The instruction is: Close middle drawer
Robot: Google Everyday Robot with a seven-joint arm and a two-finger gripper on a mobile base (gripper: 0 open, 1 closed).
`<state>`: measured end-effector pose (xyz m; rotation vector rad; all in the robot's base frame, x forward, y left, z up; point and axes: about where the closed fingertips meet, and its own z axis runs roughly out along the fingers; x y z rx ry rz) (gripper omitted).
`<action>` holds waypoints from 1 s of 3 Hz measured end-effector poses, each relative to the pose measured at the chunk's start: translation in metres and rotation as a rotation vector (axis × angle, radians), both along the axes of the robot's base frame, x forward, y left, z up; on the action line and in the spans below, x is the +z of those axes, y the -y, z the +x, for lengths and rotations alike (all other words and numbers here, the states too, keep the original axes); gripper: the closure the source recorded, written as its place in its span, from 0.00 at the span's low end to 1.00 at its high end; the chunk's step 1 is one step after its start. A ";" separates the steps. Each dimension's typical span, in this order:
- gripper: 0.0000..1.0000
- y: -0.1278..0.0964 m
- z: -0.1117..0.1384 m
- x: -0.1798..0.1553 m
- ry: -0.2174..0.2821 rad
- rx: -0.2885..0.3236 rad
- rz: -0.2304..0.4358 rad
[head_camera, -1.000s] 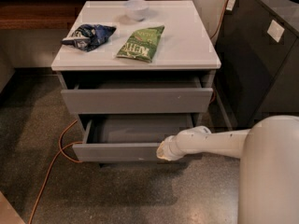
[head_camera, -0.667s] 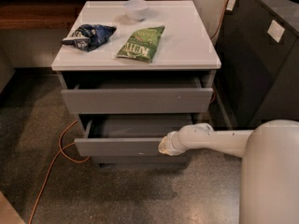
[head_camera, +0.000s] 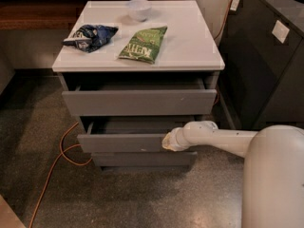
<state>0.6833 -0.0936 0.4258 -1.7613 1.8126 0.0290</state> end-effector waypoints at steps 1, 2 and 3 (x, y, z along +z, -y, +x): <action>1.00 0.006 0.015 0.001 0.012 -0.016 0.000; 1.00 0.011 0.026 0.002 0.020 -0.030 0.000; 1.00 0.018 0.035 0.002 0.030 -0.045 0.004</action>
Offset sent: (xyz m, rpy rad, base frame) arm 0.0400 -0.0206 0.0074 -0.0011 -0.0356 -0.0506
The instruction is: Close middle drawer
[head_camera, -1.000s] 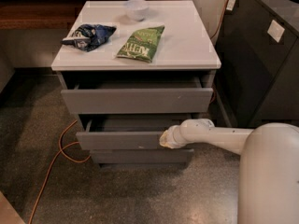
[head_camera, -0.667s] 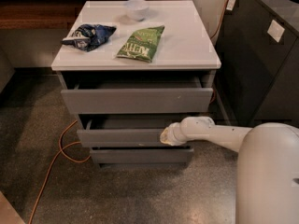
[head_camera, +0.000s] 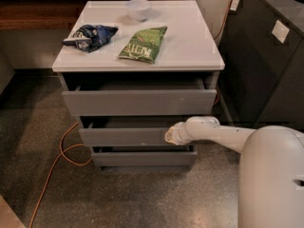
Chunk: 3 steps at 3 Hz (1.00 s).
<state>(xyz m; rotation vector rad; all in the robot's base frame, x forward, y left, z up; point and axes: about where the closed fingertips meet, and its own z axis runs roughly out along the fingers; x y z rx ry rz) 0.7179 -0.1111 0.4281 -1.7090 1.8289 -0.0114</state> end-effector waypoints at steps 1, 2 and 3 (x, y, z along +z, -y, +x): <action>1.00 0.002 -0.003 0.001 -0.002 0.000 0.005; 1.00 0.003 -0.016 0.000 -0.019 0.005 0.017; 1.00 0.004 -0.038 -0.003 -0.061 0.014 0.032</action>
Offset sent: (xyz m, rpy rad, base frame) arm -0.0312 -0.0076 0.0027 0.0317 0.0347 0.0067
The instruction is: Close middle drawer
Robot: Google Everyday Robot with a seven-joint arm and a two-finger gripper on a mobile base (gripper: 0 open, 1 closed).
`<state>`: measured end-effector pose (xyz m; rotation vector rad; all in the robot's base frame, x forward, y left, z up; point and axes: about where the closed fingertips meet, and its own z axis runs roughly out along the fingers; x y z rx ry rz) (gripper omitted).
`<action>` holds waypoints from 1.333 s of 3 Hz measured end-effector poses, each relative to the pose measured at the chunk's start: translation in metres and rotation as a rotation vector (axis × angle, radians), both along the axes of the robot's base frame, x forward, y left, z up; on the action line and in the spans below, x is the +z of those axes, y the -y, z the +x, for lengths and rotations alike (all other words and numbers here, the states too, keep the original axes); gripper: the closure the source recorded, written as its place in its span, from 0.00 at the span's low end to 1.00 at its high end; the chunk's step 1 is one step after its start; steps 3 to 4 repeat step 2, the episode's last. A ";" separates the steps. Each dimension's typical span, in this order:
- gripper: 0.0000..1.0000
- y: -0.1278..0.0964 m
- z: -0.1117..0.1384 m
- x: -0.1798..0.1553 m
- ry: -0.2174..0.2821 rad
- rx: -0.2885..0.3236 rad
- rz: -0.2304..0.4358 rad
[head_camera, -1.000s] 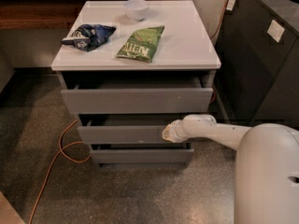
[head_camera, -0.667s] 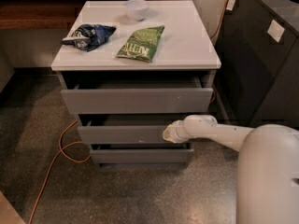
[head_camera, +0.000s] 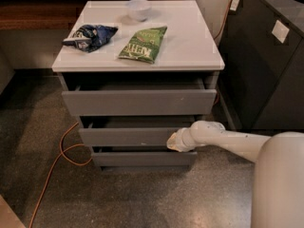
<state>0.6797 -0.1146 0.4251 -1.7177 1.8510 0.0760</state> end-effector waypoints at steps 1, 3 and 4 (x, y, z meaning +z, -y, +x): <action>1.00 -0.004 -0.022 0.000 -0.042 0.028 0.018; 1.00 -0.004 -0.025 -0.001 -0.048 0.032 0.020; 1.00 -0.004 -0.025 -0.001 -0.048 0.032 0.020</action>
Offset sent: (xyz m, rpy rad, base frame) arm -0.0211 0.0035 -0.0003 0.0175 0.0402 0.0268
